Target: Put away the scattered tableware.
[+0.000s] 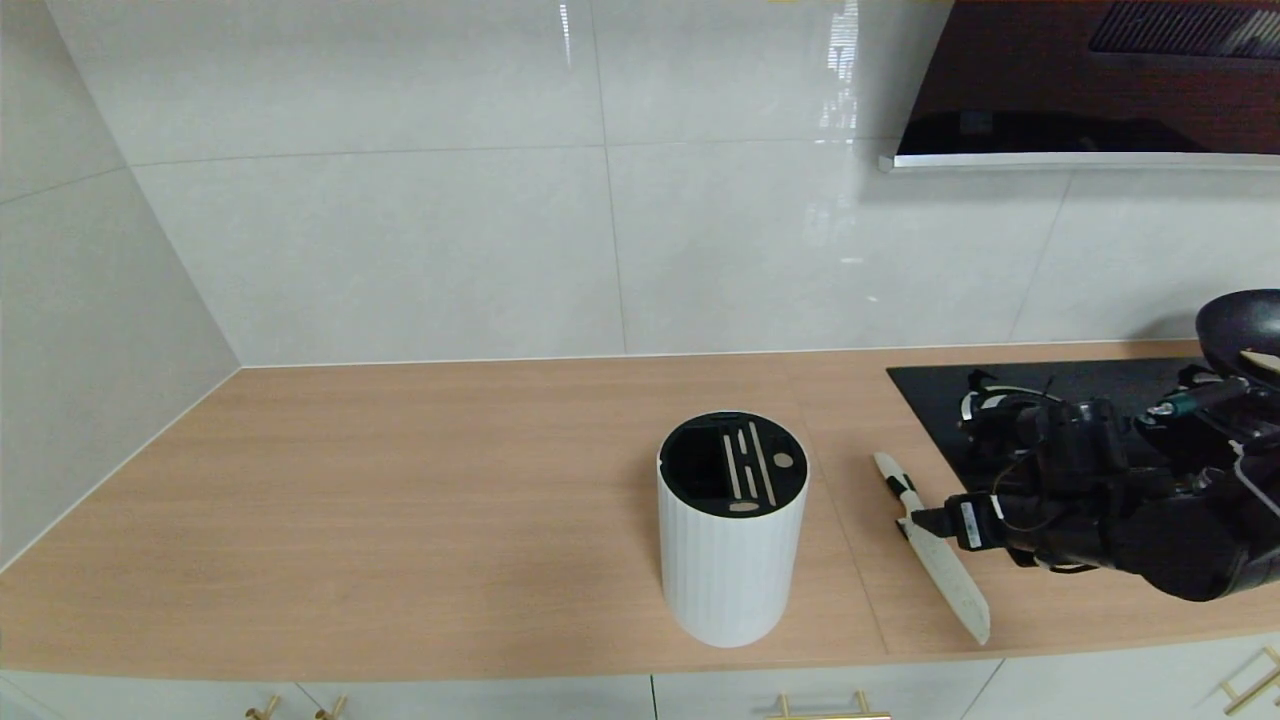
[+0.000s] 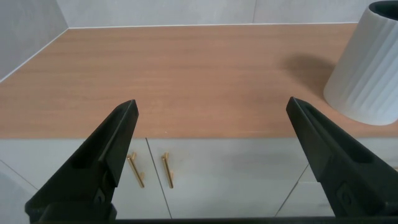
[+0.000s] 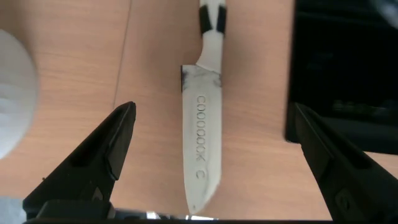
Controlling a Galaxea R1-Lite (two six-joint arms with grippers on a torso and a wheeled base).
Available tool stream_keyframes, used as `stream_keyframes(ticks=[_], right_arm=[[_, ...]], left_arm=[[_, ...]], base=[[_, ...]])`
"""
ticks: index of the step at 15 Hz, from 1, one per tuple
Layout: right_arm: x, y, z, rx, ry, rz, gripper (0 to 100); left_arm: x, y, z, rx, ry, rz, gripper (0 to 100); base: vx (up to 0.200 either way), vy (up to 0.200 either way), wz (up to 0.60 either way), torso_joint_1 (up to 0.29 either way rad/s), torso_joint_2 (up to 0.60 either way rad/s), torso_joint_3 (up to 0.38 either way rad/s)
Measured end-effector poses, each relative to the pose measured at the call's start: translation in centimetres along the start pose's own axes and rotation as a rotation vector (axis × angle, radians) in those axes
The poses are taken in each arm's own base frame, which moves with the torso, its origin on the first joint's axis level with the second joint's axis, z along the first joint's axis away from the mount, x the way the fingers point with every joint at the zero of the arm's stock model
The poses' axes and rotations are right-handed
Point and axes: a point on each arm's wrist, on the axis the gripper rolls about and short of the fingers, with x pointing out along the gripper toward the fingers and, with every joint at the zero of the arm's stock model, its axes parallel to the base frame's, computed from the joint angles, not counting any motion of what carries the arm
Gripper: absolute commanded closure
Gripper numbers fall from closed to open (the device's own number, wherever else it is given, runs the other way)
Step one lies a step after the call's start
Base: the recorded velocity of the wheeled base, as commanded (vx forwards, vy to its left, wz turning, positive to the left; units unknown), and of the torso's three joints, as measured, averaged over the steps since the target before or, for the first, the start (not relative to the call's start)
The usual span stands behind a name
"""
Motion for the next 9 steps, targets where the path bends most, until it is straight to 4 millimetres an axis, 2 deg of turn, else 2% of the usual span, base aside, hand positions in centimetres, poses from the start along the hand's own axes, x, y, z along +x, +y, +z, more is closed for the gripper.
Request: stream_keyframes(ticks=[4,9], right_arm=[[2.9,0.4,-1.5,-0.003,-0.008,0.003,0],[5.0,0.6,-2.8,-0.004,-0.02,0.002,0]], left_arm=[[0.0,0.0,0.0,0.0,0.0,0.0,0],[0.0,0.0,0.0,0.0,0.0,0.0,0]], base=[[0.0,0.0,0.0,0.0,0.0,0.0],[0.0,0.0,0.0,0.0,0.0,0.0]])
